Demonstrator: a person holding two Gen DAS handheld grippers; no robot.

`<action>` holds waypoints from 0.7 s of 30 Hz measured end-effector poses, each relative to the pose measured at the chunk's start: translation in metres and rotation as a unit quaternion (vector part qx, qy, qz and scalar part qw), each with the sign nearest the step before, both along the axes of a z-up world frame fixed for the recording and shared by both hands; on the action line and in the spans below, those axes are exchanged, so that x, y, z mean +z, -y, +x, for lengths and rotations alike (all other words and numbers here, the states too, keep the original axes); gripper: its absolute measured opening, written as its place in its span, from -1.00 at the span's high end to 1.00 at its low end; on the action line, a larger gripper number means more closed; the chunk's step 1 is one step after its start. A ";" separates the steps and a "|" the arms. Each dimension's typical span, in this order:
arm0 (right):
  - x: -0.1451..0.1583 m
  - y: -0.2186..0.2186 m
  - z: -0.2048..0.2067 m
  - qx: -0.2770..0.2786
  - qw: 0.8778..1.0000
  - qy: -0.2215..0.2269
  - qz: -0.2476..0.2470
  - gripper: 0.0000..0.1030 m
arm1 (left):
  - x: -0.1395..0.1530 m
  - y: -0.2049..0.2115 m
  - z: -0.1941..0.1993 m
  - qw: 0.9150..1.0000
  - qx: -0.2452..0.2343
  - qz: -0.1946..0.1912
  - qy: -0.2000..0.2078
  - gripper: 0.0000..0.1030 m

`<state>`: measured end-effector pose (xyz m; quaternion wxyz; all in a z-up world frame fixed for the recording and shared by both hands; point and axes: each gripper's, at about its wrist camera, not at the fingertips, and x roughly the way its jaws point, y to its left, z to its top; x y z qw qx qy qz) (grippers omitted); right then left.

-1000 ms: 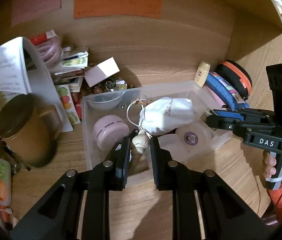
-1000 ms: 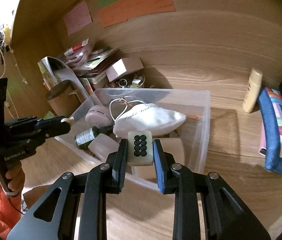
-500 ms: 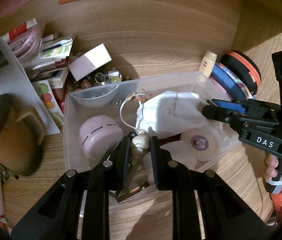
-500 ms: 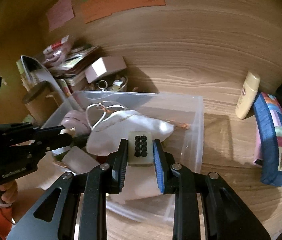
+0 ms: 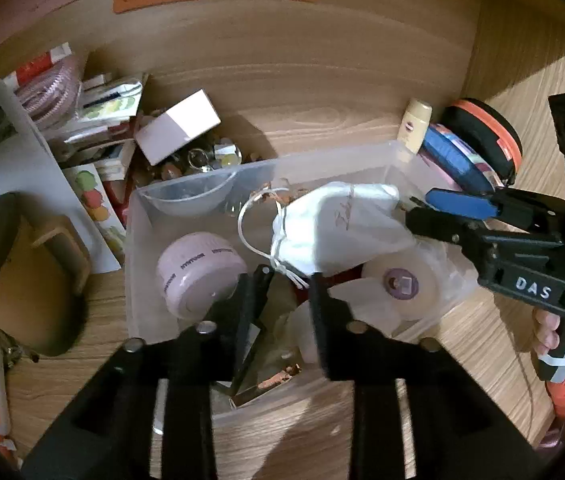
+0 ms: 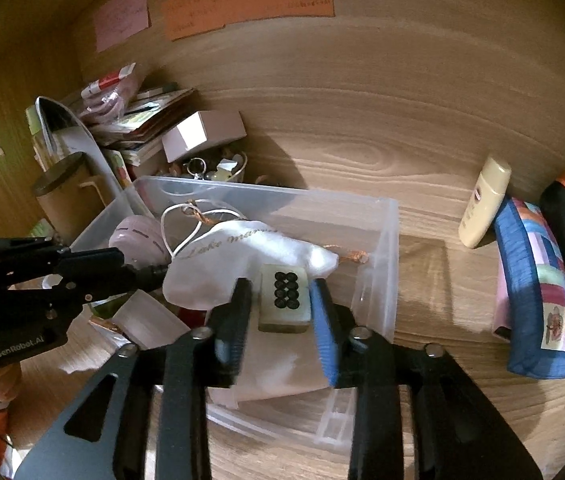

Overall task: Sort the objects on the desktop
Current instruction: 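Carry the domino tile with right tool while left tool carries the shell over the bin, then open right tool to drop the domino tile while left tool releases the shell into the bin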

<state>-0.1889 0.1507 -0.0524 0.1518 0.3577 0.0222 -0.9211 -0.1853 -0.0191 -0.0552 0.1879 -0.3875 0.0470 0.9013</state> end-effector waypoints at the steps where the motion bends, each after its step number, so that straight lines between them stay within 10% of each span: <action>1: 0.001 0.000 0.001 -0.001 1.000 -0.003 0.000 0.05 | 0.001 0.001 0.001 1.000 0.003 0.000 -0.004 0.28; 21: 0.021 0.003 0.024 -0.011 1.000 -0.016 0.014 -0.65 | 0.016 0.024 0.021 0.997 0.067 -0.002 -0.044 -0.55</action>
